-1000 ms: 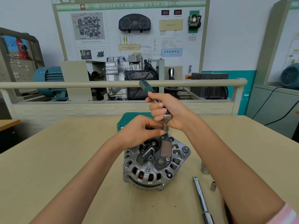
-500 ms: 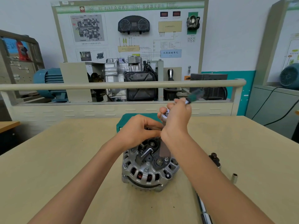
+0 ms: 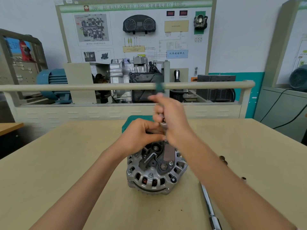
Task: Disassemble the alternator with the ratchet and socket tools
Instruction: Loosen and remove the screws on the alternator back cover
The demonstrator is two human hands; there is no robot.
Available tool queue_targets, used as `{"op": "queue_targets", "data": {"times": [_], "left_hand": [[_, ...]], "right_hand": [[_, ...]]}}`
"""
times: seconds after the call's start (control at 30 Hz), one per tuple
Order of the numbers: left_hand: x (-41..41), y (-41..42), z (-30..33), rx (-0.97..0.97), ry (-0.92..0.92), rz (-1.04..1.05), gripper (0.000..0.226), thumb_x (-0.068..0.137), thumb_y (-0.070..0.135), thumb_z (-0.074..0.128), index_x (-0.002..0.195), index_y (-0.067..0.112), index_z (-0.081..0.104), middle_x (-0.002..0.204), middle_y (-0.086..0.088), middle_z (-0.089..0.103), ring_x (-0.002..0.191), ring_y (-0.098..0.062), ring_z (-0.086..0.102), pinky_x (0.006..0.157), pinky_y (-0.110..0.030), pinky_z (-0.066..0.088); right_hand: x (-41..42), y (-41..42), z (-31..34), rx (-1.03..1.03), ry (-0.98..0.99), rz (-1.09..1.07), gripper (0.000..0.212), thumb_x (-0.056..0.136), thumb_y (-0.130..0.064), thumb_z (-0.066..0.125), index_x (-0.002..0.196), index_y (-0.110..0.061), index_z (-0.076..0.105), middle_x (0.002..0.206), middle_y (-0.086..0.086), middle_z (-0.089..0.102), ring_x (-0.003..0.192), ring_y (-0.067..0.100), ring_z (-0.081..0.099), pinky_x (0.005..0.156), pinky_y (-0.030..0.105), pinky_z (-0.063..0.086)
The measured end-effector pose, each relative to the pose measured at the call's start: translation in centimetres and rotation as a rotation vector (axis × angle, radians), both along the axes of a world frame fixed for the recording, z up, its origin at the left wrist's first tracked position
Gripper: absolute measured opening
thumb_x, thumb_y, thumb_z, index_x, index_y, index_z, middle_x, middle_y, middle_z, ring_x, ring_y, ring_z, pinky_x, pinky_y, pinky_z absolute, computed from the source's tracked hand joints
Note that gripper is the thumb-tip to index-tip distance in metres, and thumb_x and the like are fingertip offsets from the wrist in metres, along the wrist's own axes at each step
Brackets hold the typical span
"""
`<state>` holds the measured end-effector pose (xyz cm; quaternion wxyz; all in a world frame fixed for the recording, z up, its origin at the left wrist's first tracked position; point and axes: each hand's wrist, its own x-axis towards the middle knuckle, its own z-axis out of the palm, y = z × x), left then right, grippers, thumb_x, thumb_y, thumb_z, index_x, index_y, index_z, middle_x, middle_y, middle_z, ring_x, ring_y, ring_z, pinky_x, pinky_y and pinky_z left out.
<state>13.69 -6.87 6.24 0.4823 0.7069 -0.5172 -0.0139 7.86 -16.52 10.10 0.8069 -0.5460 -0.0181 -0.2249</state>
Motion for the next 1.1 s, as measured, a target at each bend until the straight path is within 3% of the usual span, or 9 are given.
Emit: {"op": "queue_targets", "data": {"times": [0.07, 0.13, 0.23, 0.33, 0.47, 0.6, 0.77, 0.93, 1.1], "left_hand": [[-0.1, -0.1, 0.1, 0.007, -0.033, -0.009, 0.031, 0.079, 0.000, 0.068, 0.081, 0.031, 0.072, 0.075, 0.015, 0.071, 0.072, 0.006, 0.064, 0.069, -0.010, 0.044], [-0.1, -0.2, 0.0, 0.004, -0.042, 0.009, 0.026, 0.078, 0.000, 0.069, 0.083, 0.026, 0.073, 0.079, 0.010, 0.072, 0.073, 0.004, 0.064, 0.070, -0.013, 0.045], [0.3, -0.3, -0.2, 0.009, -0.040, 0.042, 0.013, 0.076, 0.007, 0.074, 0.084, 0.017, 0.075, 0.084, 0.005, 0.074, 0.082, -0.004, 0.067, 0.079, -0.020, 0.049], [0.2, -0.2, -0.2, -0.032, 0.006, 0.039, 0.035, 0.073, 0.006, 0.076, 0.078, 0.040, 0.068, 0.074, 0.025, 0.069, 0.081, 0.013, 0.061, 0.075, -0.004, 0.042], [0.1, -0.3, 0.0, -0.059, -0.015, 0.033, 0.055, 0.072, 0.003, 0.077, 0.076, 0.056, 0.065, 0.078, 0.032, 0.066, 0.088, 0.017, 0.058, 0.078, 0.000, 0.039], [0.0, -0.3, -0.1, -0.033, -0.051, 0.059, 0.038, 0.071, 0.006, 0.078, 0.064, 0.042, 0.068, 0.067, 0.022, 0.068, 0.073, 0.011, 0.060, 0.073, -0.008, 0.044], [-0.5, 0.3, 0.1, 0.010, -0.101, 0.041, 0.037, 0.074, -0.001, 0.071, 0.066, 0.036, 0.068, 0.059, 0.022, 0.065, 0.058, 0.012, 0.057, 0.059, -0.003, 0.038], [-0.5, 0.3, 0.0, 0.004, -0.122, 0.095, 0.056, 0.070, -0.006, 0.070, 0.045, 0.043, 0.060, 0.049, 0.024, 0.059, 0.050, 0.014, 0.053, 0.054, -0.002, 0.035], [-0.3, 0.5, -0.1, 0.037, -0.110, 0.083, 0.021, 0.075, 0.008, 0.074, 0.080, 0.029, 0.073, 0.080, 0.015, 0.072, 0.080, 0.005, 0.065, 0.077, -0.012, 0.045]], "right_hand": [[-0.3, 1.0, -1.1, 0.294, -0.185, -0.390, 0.024, 0.102, -0.019, 0.033, 0.082, -0.017, 0.047, 0.059, -0.002, 0.037, 0.031, 0.004, 0.036, 0.035, 0.016, 0.033], [-0.3, 1.1, -1.0, 0.368, -0.186, -0.424, 0.025, 0.103, -0.021, 0.029, 0.082, -0.017, 0.043, 0.060, -0.002, 0.037, 0.031, 0.003, 0.037, 0.035, 0.015, 0.034], [0.1, -0.5, 0.6, 0.028, 0.110, -0.087, 0.024, 0.100, -0.022, 0.037, 0.085, -0.014, 0.054, 0.045, -0.009, 0.035, 0.028, 0.002, 0.030, 0.031, 0.012, 0.026], [0.7, -2.0, 2.5, -0.398, 0.409, 0.538, 0.026, 0.099, -0.025, 0.038, 0.094, -0.010, 0.058, 0.040, -0.012, 0.029, 0.026, 0.000, 0.025, 0.029, 0.012, 0.019], [0.7, -2.6, 2.9, -0.483, 0.450, 0.801, 0.028, 0.093, -0.027, 0.040, 0.100, -0.008, 0.060, 0.040, -0.012, 0.030, 0.026, -0.002, 0.027, 0.028, 0.012, 0.019], [-0.3, -1.6, 1.3, -0.398, 0.208, 0.457, 0.028, 0.100, -0.024, 0.039, 0.093, -0.009, 0.061, 0.042, -0.012, 0.031, 0.028, 0.000, 0.027, 0.030, 0.014, 0.019], [-0.8, 2.0, -1.5, 0.336, -0.270, -0.392, 0.026, 0.102, -0.021, 0.031, 0.079, -0.014, 0.041, 0.044, -0.012, 0.037, 0.033, 0.007, 0.038, 0.037, 0.016, 0.034], [0.2, 1.9, -0.6, 0.251, -0.115, -0.318, 0.026, 0.101, -0.021, 0.035, 0.079, -0.013, 0.047, 0.043, -0.008, 0.034, 0.031, 0.008, 0.033, 0.036, 0.014, 0.029], [0.0, 1.0, 0.0, 0.119, -0.031, -0.241, 0.029, 0.101, -0.022, 0.037, 0.079, -0.011, 0.051, 0.041, -0.008, 0.030, 0.029, 0.007, 0.029, 0.035, 0.014, 0.025]]}}
